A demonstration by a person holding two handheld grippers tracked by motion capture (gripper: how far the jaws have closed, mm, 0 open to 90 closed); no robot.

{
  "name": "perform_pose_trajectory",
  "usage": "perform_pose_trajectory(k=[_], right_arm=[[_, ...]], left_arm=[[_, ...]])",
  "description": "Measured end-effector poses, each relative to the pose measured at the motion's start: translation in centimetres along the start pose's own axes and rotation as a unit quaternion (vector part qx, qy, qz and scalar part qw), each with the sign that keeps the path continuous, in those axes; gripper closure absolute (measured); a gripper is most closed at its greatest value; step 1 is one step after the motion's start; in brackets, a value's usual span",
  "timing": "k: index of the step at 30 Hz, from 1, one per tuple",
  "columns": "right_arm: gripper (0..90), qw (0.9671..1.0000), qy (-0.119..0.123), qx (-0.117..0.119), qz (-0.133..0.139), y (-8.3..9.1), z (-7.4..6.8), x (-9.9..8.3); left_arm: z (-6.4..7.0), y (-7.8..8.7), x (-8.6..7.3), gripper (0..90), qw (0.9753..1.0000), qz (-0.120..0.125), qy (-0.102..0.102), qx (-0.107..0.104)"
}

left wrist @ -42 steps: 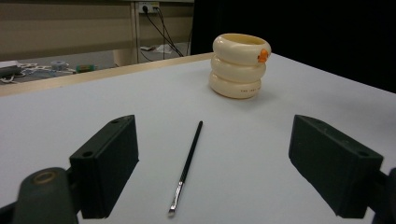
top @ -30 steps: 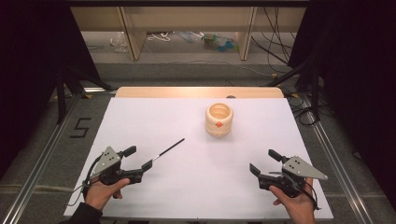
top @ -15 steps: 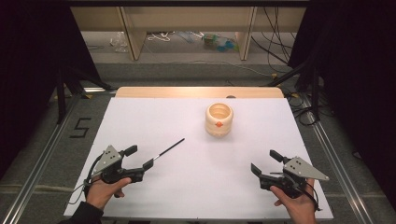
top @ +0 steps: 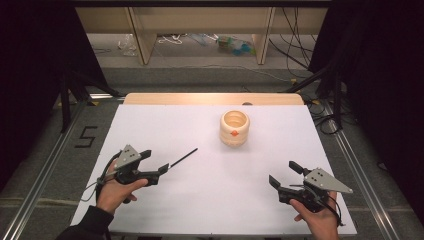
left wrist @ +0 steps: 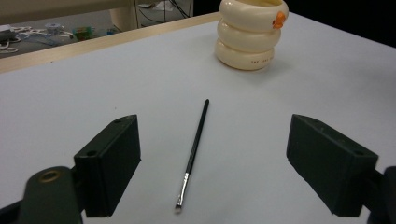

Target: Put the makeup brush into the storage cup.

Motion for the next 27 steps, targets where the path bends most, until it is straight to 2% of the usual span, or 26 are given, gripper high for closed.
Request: perform_pose_trajectory(k=[1, 2, 4, 7, 8, 9, 10, 11, 12, 13, 14, 16, 17, 18, 21, 22, 23, 24, 25, 26, 27], right_arm=[[17.8, 1.0000, 0.001, 0.001, -0.007, 0.1, 0.0, 0.0], [17.9, 1.0000, -0.002, 0.003, 0.001, -0.1, -0.1, 0.0], [18.1, 1.0000, -0.003, 0.003, -0.001, -0.1, -0.1, 0.0], [18.2, 1.0000, 0.001, 0.002, -0.003, 0.0, 0.1, -0.1], [18.3, 0.9999, 0.001, 0.003, -0.013, 0.1, 0.1, -0.1], [18.3, 0.9998, 0.000, 0.002, -0.018, 0.1, 0.1, -0.1], [18.4, 1.0000, -0.001, 0.001, -0.003, -0.1, 0.1, -0.1], [18.5, 1.0000, -0.005, 0.006, 0.000, -0.2, -0.1, 0.0], [18.6, 1.0000, -0.001, 0.009, 0.004, -0.3, -0.1, 0.0], [18.6, 1.0000, -0.001, 0.009, 0.004, -0.3, -0.1, 0.0], [18.6, 0.9999, -0.001, 0.009, 0.004, -0.3, -0.1, 0.0], [18.8, 1.0000, 0.002, 0.007, -0.003, -0.2, -0.1, -0.1], [18.9, 0.9999, 0.000, 0.011, 0.003, -0.3, -0.1, 0.0], [18.9, 1.0000, 0.002, 0.006, -0.003, -0.2, 0.0, -0.1], [19.1, 1.0000, 0.002, 0.007, -0.003, -0.2, 0.0, -0.1], [19.2, 1.0000, 0.002, 0.007, -0.004, -0.2, 0.0, -0.1], [19.2, 1.0000, 0.001, 0.007, -0.004, -0.2, 0.0, -0.1], [19.2, 1.0000, 0.002, 0.008, -0.004, -0.2, -0.1, -0.1], [19.2, 1.0000, 0.002, 0.008, -0.004, -0.2, -0.1, -0.1], [19.2, 1.0000, 0.002, 0.008, -0.006, -0.2, 0.0, -0.1], [19.2, 1.0000, 0.002, 0.008, -0.006, -0.2, 0.0, -0.1]], left_arm=[[-0.1, -0.3, 0.3, 19.7, 1.0000, -0.005, -0.004, 0.003], [-0.2, -0.6, 0.5, 20.0, 0.9997, -0.017, -0.016, 0.007], [-0.3, -1.0, 0.7, 20.0, 0.9988, -0.038, -0.031, 0.008], [-0.3, -1.7, 0.9, 20.7, 0.9974, -0.064, -0.031, -0.006], [-0.3, -1.9, 0.9, 21.1, 0.9957, -0.082, -0.043, -0.012], [-0.2, -2.2, 0.9, 21.5, 0.9949, -0.090, -0.043, -0.013], [-0.2, -2.5, 0.9, 21.8, 0.9933, -0.101, -0.053, -0.018], [-0.1, -2.8, 0.9, 22.7, 0.9915, -0.115, -0.057, -0.018], [0.0, -3.2, 0.8, 24.4, 0.9856, -0.150, -0.072, -0.030], [0.0, -3.2, 0.8, 25.0, 0.9856, -0.150, -0.072, -0.030], [0.1, -3.4, 0.9, 25.0, 0.9837, -0.159, -0.077, -0.033], [0.3, -3.9, 1.1, 25.3, 0.9818, -0.170, -0.077, -0.036], [0.3, -4.1, 1.3, 25.3, 0.9800, -0.177, -0.083, -0.035], [0.4, -4.4, 1.3, 25.5, 0.9787, -0.186, -0.081, -0.031], [0.4, -5.1, 1.5, 25.9, 0.9717, -0.213, -0.096, -0.037], [0.1, -5.3, 1.5, 26.3, 0.9634, -0.238, -0.116, -0.043], [0.1, -5.5, 1.5, 26.6, 0.9623, -0.242, -0.116, -0.043], [0.0, -6.1, 1.4, 27.0, 0.9598, -0.255, -0.111, -0.040], [0.0, -6.1, 1.4, 27.7, 0.9598, -0.255, -0.111, -0.040], [-0.1, -6.4, 1.5, 28.6, 0.9556, -0.267, -0.116, -0.043], [-0.1, -6.4, 1.5, 28.5, 0.9556, -0.267, -0.116, -0.043]])
Point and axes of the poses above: each handheld gripper's, and its own axes: y roughly backward along the jaws, x roughly out of its top, z roughly to its right, the point moved 5 cm from there along -y, roughly forward along the jaws, and after that the axes turned 2 degrees about -z, right-handed, at the moved point
